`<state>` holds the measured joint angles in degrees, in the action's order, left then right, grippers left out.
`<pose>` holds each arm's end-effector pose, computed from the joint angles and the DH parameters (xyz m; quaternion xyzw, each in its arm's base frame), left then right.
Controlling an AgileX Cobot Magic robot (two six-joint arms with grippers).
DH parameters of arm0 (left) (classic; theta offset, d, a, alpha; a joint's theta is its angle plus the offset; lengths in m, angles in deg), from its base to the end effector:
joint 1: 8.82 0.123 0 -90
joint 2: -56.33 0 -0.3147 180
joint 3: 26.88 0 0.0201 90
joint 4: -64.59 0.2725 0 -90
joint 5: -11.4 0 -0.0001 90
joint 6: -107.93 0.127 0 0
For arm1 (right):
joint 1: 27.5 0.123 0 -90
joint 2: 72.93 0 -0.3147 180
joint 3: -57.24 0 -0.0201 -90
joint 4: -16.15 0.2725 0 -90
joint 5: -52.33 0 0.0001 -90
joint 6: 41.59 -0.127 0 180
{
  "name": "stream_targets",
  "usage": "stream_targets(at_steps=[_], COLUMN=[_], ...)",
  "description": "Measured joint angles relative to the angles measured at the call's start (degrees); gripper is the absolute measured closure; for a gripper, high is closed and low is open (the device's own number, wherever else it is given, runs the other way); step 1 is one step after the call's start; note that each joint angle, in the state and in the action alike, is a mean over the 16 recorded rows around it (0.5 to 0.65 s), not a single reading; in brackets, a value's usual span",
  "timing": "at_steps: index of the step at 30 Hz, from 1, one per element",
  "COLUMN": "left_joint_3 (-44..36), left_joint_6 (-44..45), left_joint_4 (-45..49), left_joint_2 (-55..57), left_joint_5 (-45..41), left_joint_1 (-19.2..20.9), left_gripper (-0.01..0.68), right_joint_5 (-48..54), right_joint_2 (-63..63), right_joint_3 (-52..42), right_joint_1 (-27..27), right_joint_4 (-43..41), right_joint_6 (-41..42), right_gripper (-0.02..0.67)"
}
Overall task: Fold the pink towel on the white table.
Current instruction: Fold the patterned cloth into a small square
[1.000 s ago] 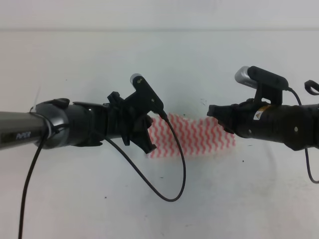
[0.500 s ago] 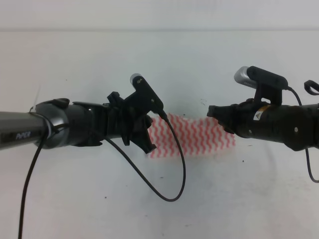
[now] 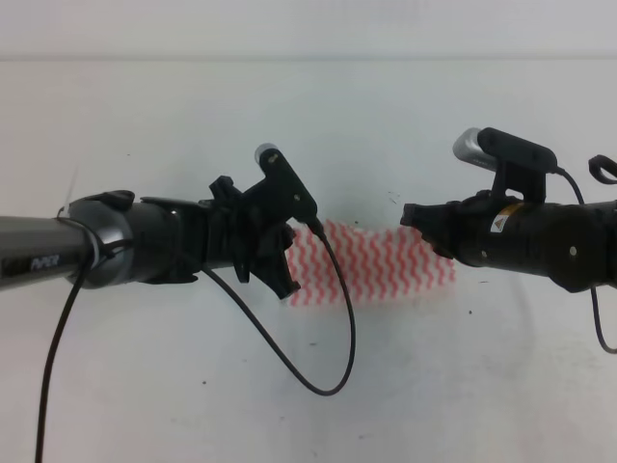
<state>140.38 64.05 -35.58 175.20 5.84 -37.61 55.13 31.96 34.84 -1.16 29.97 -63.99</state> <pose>0.4016 -0.2346 0.1504 0.5024 0.7561 -0.0174 0.4191 0.3641 0.1820 0.1963 0.0755 0.9032 0.2239 0.3584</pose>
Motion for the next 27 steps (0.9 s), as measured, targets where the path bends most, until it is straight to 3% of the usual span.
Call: stream_targets(at_steps=[8,16,21,27], left_joint_3=[0.6,3.2,4.7,4.1], left_joint_6=[0.6,-4.3,-10.8,-18.4], left_joint_4=[0.0,-0.1,-0.1,-0.1], left_joint_2=[0.0,-1.9,-3.8,-5.7], left_joint_5=[0.1,2.2,3.1,1.5], left_joint_1=[0.0,0.0,0.0,0.0], left_gripper=[0.512,0.352,0.369,0.496], right_joint_5=[-0.1,-0.1,0.0,-0.1], right_joint_2=[-0.1,-0.2,0.0,0.1], right_joint_3=[0.0,0.0,0.0,0.0], right_joint_1=[0.0,0.0,0.0,0.0], right_joint_4=[0.0,-0.1,-0.1,-0.1], right_joint_6=[0.0,0.0,0.0,0.0], right_gripper=[0.666,0.666,0.665,0.666])
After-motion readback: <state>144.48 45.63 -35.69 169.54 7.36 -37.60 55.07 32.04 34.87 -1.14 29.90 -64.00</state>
